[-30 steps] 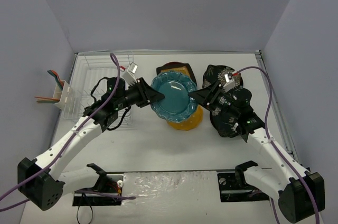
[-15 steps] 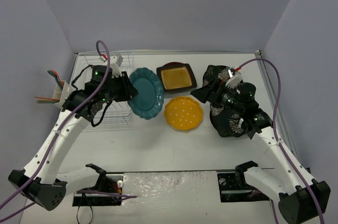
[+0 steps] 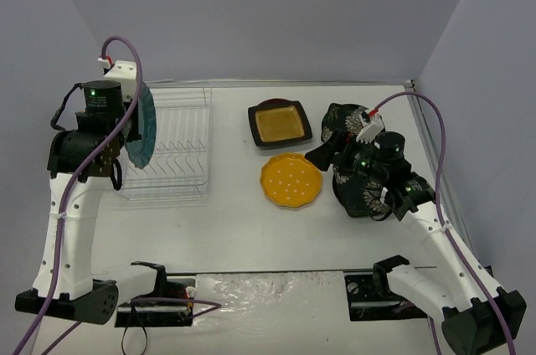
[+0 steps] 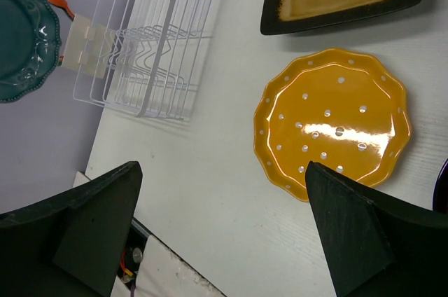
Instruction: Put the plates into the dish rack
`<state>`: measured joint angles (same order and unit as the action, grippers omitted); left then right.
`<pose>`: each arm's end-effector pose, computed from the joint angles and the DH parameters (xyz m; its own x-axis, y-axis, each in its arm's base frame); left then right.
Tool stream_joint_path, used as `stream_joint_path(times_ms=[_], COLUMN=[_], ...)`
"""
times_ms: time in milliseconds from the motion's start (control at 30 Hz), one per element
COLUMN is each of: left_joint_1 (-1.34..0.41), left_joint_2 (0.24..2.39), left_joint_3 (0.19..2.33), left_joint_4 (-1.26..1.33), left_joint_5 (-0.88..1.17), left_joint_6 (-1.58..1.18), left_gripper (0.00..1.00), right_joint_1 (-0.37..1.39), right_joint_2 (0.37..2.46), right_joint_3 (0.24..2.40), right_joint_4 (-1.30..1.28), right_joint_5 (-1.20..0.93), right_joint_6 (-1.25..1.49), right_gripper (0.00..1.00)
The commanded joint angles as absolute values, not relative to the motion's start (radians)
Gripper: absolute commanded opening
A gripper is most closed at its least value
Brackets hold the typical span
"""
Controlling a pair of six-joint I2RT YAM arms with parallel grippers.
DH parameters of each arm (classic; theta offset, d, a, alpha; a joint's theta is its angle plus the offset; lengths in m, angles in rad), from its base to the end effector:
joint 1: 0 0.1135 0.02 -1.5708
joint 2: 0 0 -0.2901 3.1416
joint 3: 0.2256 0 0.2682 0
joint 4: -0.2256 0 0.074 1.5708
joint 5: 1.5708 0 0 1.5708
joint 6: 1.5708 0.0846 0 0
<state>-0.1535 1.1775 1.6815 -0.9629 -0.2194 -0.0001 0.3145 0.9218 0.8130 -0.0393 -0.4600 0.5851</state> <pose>0.2490 -0.0199 0.4909 -0.4377 0.0676 -0.8966 -0.0436 0.9944 0.0963 0.2349 0.1159 0.3538 -0.5007 0.3575 -0.7883 -0.5017 0.6223 0.6009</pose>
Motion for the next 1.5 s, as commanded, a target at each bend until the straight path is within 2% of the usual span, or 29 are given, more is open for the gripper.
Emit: stream_joint_path(times_ms=[0, 400, 767, 1300, 1367, 1467], left_joint_1=[-0.051, 0.198, 0.267, 0.302, 0.302, 0.306], left_joint_2=[1.218, 1.351, 1.409, 1.446, 1.445, 1.439], left_joint_3=[1.69, 1.633, 1.537, 1.374, 1.357, 1.336], left_joint_4=[-0.785, -0.599, -0.481, -0.356, -0.349, -0.329], left_joint_5=[-0.221, -0.044, 0.033, 0.088, 0.085, 0.07], left_joint_6=[0.181, 0.281, 0.308, 0.296, 0.289, 0.282], left_gripper=[0.0, 0.0, 0.0, 0.0, 0.02, 0.19], right_joint_1=[0.31, 0.282, 0.279, 0.278, 0.278, 0.278], right_joint_2=[0.94, 1.014, 1.089, 1.095, 1.094, 1.089], right_joint_3=[0.873, 0.877, 0.888, 0.874, 0.872, 0.866], right_joint_4=[0.005, -0.025, -0.023, -0.023, -0.023, -0.023], right_joint_5=[-0.486, -0.558, -0.584, -0.585, -0.584, -0.582], right_joint_6=[0.533, 0.468, 0.43, 0.417, 0.417, 0.419], right_gripper=[1.0, 1.0, 1.0, 1.0, 1.0, 1.0])
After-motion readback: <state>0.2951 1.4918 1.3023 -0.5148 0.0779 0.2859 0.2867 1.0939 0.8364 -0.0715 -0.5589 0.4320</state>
